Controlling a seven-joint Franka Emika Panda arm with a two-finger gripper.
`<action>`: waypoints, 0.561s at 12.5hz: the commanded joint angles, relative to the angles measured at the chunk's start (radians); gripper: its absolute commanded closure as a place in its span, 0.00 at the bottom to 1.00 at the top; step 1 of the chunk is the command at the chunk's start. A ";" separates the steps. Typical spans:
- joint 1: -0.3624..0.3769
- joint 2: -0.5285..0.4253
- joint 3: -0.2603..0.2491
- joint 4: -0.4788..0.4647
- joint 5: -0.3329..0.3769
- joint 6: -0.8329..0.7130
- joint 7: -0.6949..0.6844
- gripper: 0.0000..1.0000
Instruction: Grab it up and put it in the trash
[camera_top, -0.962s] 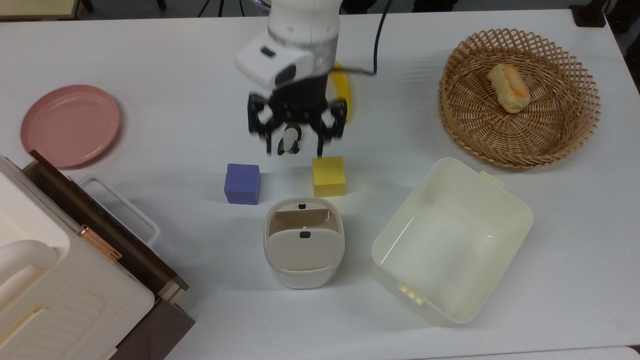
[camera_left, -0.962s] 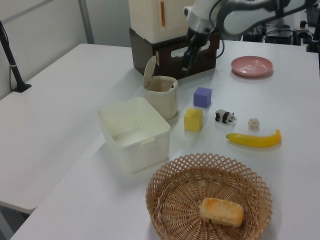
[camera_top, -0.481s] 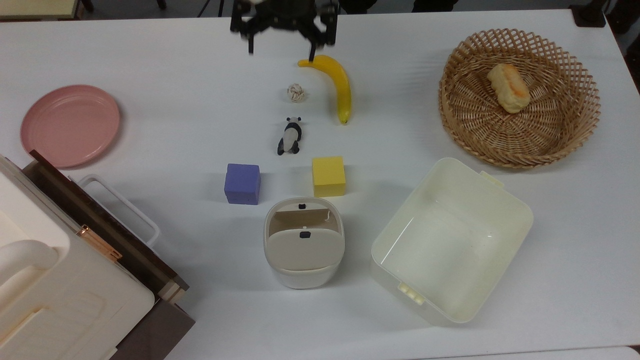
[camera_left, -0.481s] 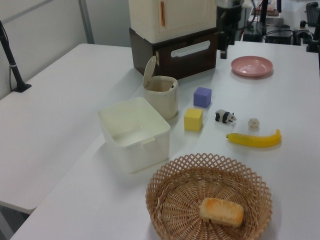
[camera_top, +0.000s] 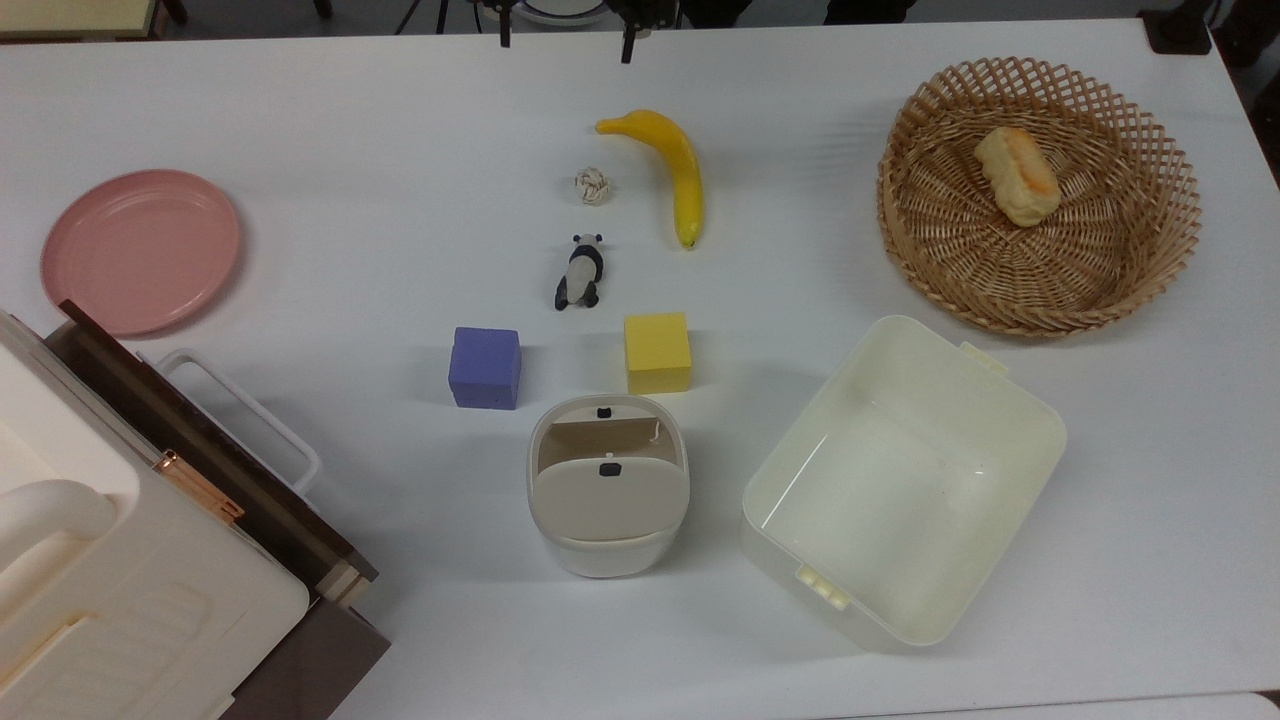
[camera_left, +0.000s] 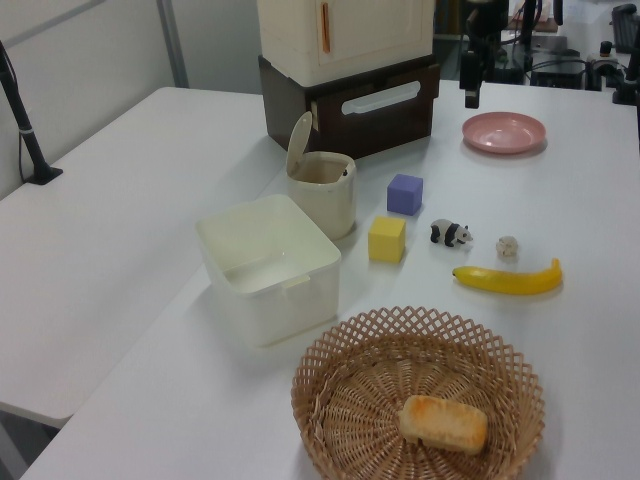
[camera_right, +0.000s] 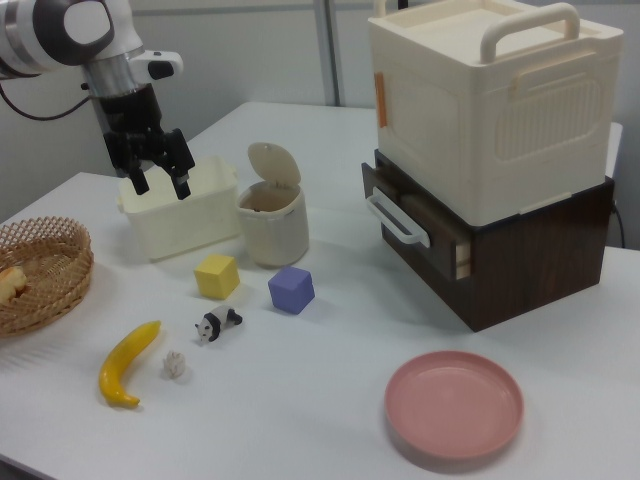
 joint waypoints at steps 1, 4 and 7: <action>-0.018 -0.026 -0.013 -0.023 0.052 0.001 -0.002 0.00; -0.048 -0.021 -0.016 -0.001 0.097 0.004 -0.005 0.00; -0.048 -0.021 -0.016 -0.001 0.103 0.004 -0.005 0.00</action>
